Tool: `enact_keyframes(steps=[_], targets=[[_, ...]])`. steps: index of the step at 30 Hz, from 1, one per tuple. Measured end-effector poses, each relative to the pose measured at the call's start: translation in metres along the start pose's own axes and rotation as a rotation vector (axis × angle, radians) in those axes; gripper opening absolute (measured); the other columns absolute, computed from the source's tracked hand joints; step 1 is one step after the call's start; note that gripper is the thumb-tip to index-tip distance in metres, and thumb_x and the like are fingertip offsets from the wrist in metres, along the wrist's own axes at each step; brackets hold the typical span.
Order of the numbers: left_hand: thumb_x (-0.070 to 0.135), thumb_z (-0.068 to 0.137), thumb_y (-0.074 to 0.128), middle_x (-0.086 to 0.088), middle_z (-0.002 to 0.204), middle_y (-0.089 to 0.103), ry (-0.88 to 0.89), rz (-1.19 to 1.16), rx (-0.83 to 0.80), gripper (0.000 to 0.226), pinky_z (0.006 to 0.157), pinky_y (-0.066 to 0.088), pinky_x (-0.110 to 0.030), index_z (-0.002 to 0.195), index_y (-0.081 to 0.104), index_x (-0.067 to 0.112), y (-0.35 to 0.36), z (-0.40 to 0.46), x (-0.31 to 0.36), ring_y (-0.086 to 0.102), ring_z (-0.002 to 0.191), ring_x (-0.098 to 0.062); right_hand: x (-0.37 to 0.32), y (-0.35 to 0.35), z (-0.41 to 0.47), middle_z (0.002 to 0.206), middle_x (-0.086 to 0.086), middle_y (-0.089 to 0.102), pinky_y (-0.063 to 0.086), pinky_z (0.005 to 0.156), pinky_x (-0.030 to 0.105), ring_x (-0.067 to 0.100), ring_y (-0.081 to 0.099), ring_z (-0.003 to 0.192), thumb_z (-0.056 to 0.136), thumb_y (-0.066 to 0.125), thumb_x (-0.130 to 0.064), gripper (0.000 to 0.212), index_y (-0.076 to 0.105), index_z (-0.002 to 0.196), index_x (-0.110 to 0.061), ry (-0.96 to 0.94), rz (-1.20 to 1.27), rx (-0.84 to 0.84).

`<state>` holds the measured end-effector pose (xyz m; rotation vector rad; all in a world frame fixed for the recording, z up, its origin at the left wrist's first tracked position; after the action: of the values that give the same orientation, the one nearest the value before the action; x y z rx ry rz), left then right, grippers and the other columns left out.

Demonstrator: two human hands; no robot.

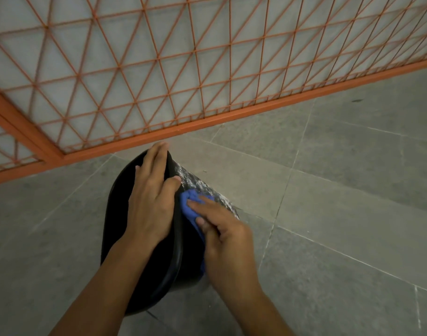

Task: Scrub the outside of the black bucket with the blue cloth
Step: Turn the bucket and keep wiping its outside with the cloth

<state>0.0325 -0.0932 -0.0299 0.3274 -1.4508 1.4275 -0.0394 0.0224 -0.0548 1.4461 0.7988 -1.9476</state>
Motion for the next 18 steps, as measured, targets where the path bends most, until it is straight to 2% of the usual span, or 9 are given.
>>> enact_keyframes(steps=[3, 7, 10, 14, 18], targets=[[0.026, 0.080, 0.035, 0.004, 0.157, 0.022, 0.002, 0.040, 0.006, 0.068, 0.119, 0.014, -0.045, 0.147, 0.030, 0.016, 0.003, 0.000, 0.005, 0.019, 0.144, -0.009, -0.002, -0.003, 0.010, 0.112, -0.007, 0.064, 0.038, 0.095, 0.007, -0.007, 0.052, 0.108, 0.084, 0.052, 0.011, 0.033, 0.069, 0.104, -0.010, 0.029, 0.033, -0.022], [0.028, 0.079, 0.036, 0.008, 0.156, 0.023, -0.011, 0.036, 0.012, 0.069, 0.119, 0.016, -0.046, 0.146, 0.031, 0.020, 0.000, -0.001, 0.001, 0.021, 0.144, -0.011, -0.012, -0.002, -0.029, 0.114, -0.001, 0.063, 0.038, 0.089, 0.002, -0.011, 0.051, 0.111, 0.076, 0.054, 0.009, 0.038, 0.069, 0.103, -0.013, -0.038, 0.124, 0.049], [0.024, 0.079, 0.037, 0.005, 0.156, 0.024, 0.011, 0.007, 0.002, 0.068, 0.119, 0.015, -0.046, 0.146, 0.031, 0.017, -0.002, -0.003, -0.001, 0.020, 0.144, -0.009, -0.007, 0.001, -0.019, 0.113, -0.005, 0.066, 0.038, 0.095, 0.007, -0.007, 0.054, 0.110, 0.078, 0.054, 0.007, 0.036, 0.070, 0.102, -0.016, -0.047, 0.040, 0.031], [0.026, 0.079, 0.035, 0.006, 0.157, 0.021, 0.008, 0.044, -0.003, 0.068, 0.119, 0.014, -0.044, 0.147, 0.028, 0.019, 0.004, -0.002, 0.006, 0.018, 0.144, -0.007, -0.009, 0.000, 0.012, 0.115, -0.003, 0.065, 0.039, 0.101, 0.016, 0.000, 0.055, 0.111, 0.085, 0.053, 0.007, 0.032, 0.068, 0.107, -0.011, 0.010, -0.020, -0.002], [0.024, 0.080, 0.037, 0.015, 0.153, 0.024, 0.037, 0.006, 0.008, 0.066, 0.119, 0.016, -0.046, 0.146, 0.032, 0.021, 0.003, -0.005, 0.005, 0.021, 0.143, -0.006, -0.013, 0.003, -0.026, 0.128, -0.001, 0.056, 0.034, 0.095, 0.003, 0.001, 0.045, 0.122, 0.076, 0.058, 0.003, 0.045, 0.061, 0.117, -0.016, -0.104, -0.099, 0.092]])
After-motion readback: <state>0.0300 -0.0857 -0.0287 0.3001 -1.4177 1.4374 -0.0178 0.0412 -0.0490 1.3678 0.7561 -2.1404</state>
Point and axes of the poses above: each hand's wrist, its own z-axis towards the middle knuckle, its own y-axis out of the palm, x = y × z, the point moved 4 cm from there along z, towards the middle knuckle
